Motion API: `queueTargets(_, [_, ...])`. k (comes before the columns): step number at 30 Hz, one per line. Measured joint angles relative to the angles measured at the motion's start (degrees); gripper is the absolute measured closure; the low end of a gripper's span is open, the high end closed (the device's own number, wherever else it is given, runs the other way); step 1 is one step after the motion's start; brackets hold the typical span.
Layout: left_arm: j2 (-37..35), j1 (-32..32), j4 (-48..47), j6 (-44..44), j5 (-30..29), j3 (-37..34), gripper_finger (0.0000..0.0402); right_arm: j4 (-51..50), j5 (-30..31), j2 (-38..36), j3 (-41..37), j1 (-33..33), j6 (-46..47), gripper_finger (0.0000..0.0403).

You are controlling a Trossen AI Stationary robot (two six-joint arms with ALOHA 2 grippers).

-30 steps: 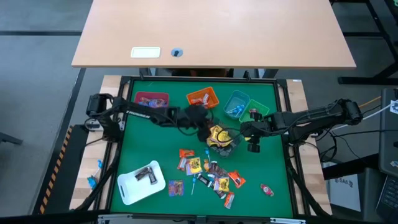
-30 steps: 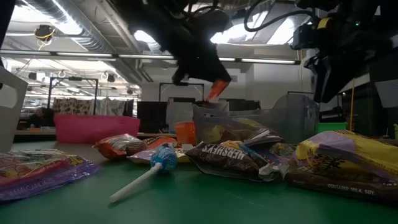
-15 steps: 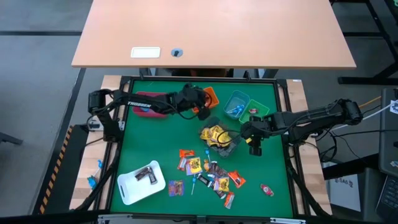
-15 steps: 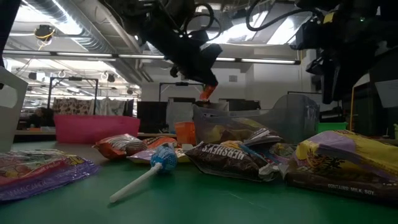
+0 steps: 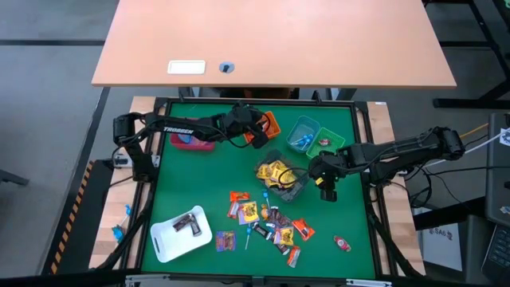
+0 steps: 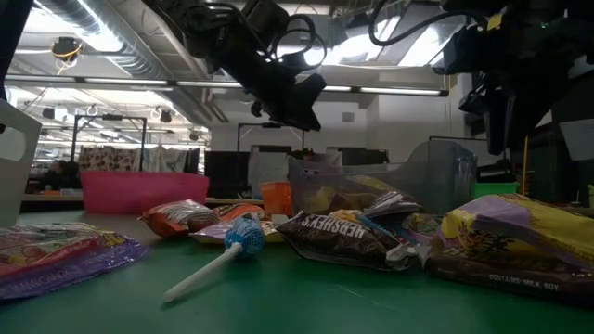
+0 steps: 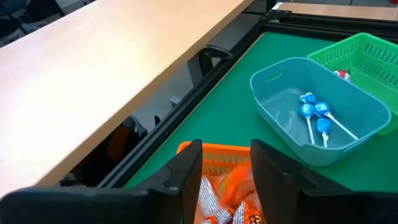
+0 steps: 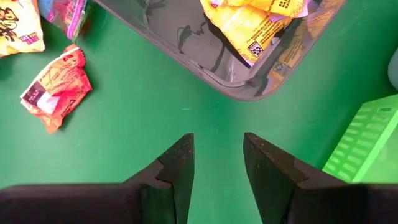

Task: Sort candy
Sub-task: Put the orange chocolate into the orange bin, then put the red chocolate into the green bin

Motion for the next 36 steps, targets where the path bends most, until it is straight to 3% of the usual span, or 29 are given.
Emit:
queueTargets(13, [0.00,-0.02,-0.03,-0.07,0.09,0.00,0.0274,-0.13,-0.02,0.00,0.00,-0.04,0.71,0.0261])
queueTargets(24, [0.00,-0.02,-0.04,-0.11,0.07,0.00,0.0274,-2.68,-1.41,0.00,0.00,-0.07,3.83,0.0133])
queueTargets(30, [0.00,-0.06,-0.04,-0.11,0.07,0.00,0.0274,-2.77,-12.50,0.00,0.00,0.57,17.76,0.0107])
queueTargets(36, [0.00,-0.06,-0.06,-0.17,0.07,0.02,0.0274,-2.99,-14.60,0.00,0.00,9.16,27.36,0.0113])
